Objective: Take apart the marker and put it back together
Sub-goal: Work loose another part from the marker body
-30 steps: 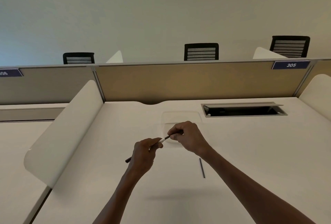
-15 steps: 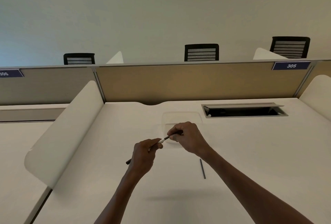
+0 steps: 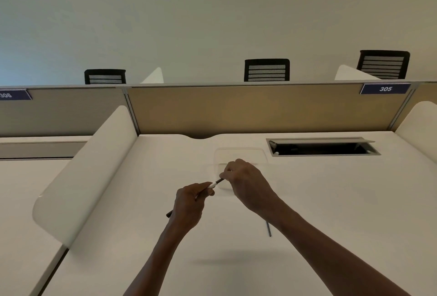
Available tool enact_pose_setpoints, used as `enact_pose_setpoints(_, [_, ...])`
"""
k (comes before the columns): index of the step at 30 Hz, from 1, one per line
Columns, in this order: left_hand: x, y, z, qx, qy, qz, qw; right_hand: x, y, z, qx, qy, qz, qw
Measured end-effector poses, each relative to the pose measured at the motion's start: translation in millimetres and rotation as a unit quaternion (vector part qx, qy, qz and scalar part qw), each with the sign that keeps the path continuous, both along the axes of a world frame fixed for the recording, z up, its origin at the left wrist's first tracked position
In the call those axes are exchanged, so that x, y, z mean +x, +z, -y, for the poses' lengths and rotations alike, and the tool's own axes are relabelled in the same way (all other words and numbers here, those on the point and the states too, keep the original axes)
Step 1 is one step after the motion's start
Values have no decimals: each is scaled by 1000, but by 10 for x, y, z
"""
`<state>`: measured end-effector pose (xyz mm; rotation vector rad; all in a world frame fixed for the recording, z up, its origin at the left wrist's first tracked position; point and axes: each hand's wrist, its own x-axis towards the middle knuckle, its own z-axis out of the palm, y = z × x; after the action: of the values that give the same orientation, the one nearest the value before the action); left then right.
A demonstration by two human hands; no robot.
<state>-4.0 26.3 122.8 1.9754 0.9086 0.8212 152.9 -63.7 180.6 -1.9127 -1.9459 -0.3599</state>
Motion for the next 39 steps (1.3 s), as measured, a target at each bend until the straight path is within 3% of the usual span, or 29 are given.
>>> enact_pose_setpoints(8, [-6, 42, 24, -4, -6, 12, 1000, -41, 15, 24, 44, -39, 16, 998])
enact_pose_setpoints(14, [-14, 74, 50, -25, -9, 32, 999, 34, -34, 1, 59, -68, -103, 991])
enact_pose_setpoints(22, [-19, 45, 23, -25, -4, 38, 999, 113, -164, -16, 44, -112, -281, 952])
enact_pose_setpoints(27, [-57, 31, 19, -42, 9, 74, 996, 184, -247, -8, 42, -154, -339, 927])
enact_pose_setpoints(31, [-80, 3, 23, -73, 22, 109, 991, 252, -392, 2, -1, -196, -383, 903])
enact_pose_setpoints(39, [-136, -109, 6, -87, 33, 97, 991, 247, -889, 77, -151, -282, -443, 838])
